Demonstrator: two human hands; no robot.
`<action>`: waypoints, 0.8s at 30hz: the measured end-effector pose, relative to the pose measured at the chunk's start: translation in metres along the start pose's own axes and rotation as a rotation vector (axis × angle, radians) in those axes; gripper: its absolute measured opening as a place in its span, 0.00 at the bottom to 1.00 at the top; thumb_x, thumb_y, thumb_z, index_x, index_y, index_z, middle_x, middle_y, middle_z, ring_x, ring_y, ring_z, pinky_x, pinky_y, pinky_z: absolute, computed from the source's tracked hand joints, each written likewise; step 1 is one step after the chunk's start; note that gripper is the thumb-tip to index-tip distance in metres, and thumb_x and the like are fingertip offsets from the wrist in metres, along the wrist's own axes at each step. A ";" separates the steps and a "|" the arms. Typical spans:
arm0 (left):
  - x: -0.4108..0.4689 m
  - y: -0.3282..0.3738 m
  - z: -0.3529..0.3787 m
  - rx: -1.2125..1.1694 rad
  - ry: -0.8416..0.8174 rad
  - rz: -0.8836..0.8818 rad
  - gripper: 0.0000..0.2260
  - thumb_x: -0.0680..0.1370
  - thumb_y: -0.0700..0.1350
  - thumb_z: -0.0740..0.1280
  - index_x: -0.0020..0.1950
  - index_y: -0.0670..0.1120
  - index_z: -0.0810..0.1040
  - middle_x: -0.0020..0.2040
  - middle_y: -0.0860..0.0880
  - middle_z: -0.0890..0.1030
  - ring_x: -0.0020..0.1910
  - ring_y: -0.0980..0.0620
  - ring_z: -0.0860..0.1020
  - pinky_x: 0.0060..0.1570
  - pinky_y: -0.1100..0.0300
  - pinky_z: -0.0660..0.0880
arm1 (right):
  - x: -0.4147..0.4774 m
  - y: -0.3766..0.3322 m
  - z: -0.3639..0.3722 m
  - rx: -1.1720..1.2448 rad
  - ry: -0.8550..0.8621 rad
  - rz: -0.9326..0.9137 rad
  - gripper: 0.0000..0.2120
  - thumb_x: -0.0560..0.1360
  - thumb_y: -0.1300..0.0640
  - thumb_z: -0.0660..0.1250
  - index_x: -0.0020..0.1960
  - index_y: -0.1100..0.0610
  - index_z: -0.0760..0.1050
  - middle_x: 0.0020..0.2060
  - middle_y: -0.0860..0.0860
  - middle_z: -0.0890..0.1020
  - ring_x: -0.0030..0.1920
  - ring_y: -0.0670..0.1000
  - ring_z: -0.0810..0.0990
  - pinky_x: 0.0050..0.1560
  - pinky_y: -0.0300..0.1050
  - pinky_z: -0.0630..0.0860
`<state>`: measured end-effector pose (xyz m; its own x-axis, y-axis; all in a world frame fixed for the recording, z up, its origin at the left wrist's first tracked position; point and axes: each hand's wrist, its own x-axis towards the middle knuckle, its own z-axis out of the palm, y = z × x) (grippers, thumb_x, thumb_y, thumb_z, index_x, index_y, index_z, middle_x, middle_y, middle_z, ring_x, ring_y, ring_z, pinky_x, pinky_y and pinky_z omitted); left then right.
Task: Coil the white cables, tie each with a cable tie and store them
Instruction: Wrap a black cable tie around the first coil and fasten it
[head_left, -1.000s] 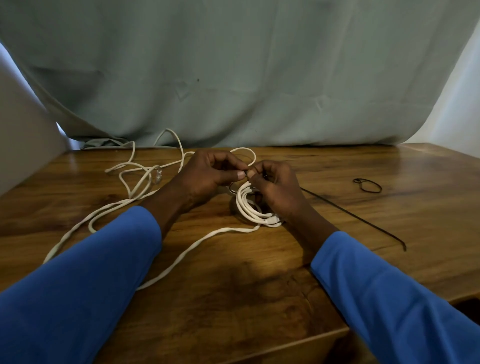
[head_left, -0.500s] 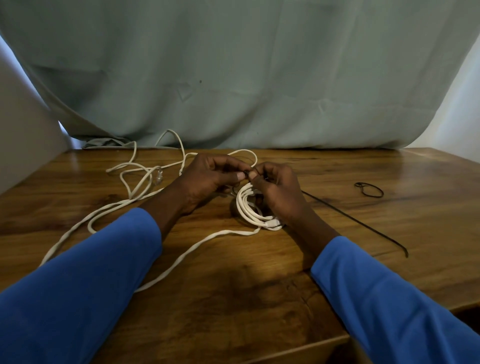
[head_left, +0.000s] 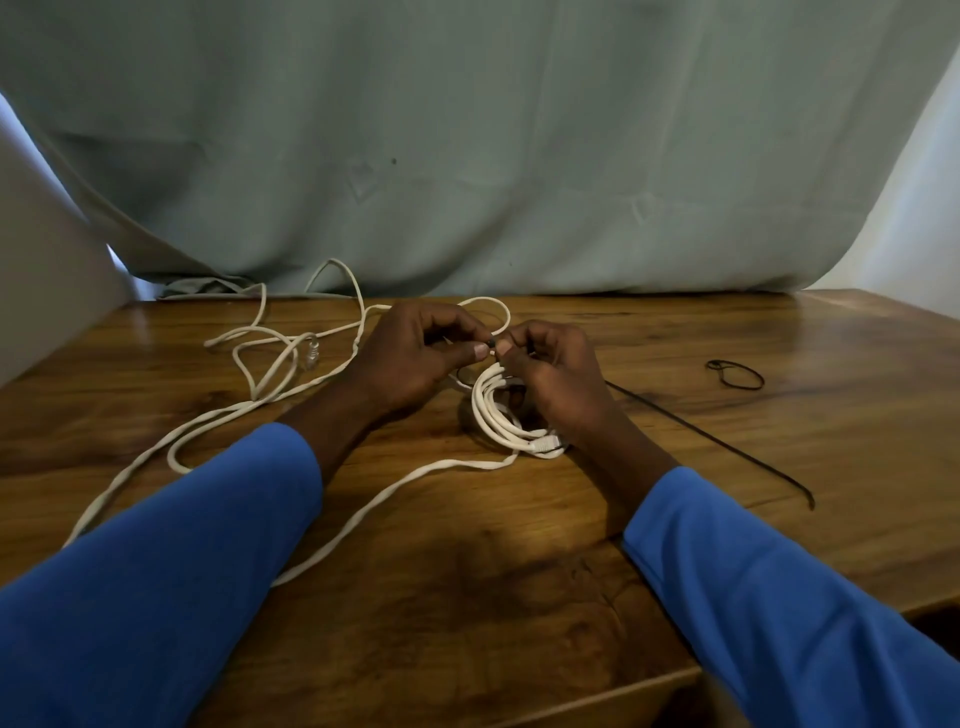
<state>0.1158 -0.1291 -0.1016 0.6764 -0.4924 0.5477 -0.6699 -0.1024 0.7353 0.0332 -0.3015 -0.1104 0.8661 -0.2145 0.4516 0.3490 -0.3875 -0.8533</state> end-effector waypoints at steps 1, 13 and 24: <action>0.000 0.001 0.000 0.025 0.000 0.016 0.07 0.76 0.38 0.76 0.52 0.47 0.88 0.46 0.52 0.87 0.49 0.53 0.84 0.53 0.52 0.80 | 0.001 0.001 0.000 -0.002 -0.003 0.001 0.07 0.82 0.61 0.68 0.49 0.62 0.83 0.40 0.61 0.85 0.35 0.51 0.83 0.37 0.48 0.81; -0.004 0.002 0.010 -0.136 0.052 -0.087 0.06 0.75 0.35 0.76 0.51 0.44 0.87 0.46 0.50 0.88 0.47 0.51 0.87 0.47 0.61 0.82 | 0.001 -0.001 0.001 -0.008 0.014 0.008 0.07 0.81 0.60 0.68 0.48 0.61 0.84 0.40 0.60 0.86 0.42 0.62 0.86 0.42 0.62 0.83; 0.001 0.004 -0.001 -0.054 -0.064 -0.009 0.06 0.76 0.32 0.75 0.52 0.39 0.87 0.46 0.45 0.87 0.46 0.48 0.86 0.49 0.54 0.83 | 0.003 0.000 -0.003 0.003 -0.044 0.037 0.07 0.81 0.62 0.70 0.49 0.65 0.84 0.41 0.63 0.86 0.42 0.67 0.86 0.42 0.61 0.83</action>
<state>0.1135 -0.1294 -0.0980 0.6605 -0.5458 0.5156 -0.6452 -0.0613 0.7615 0.0352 -0.3045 -0.1081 0.8933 -0.1895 0.4076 0.3171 -0.3773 -0.8701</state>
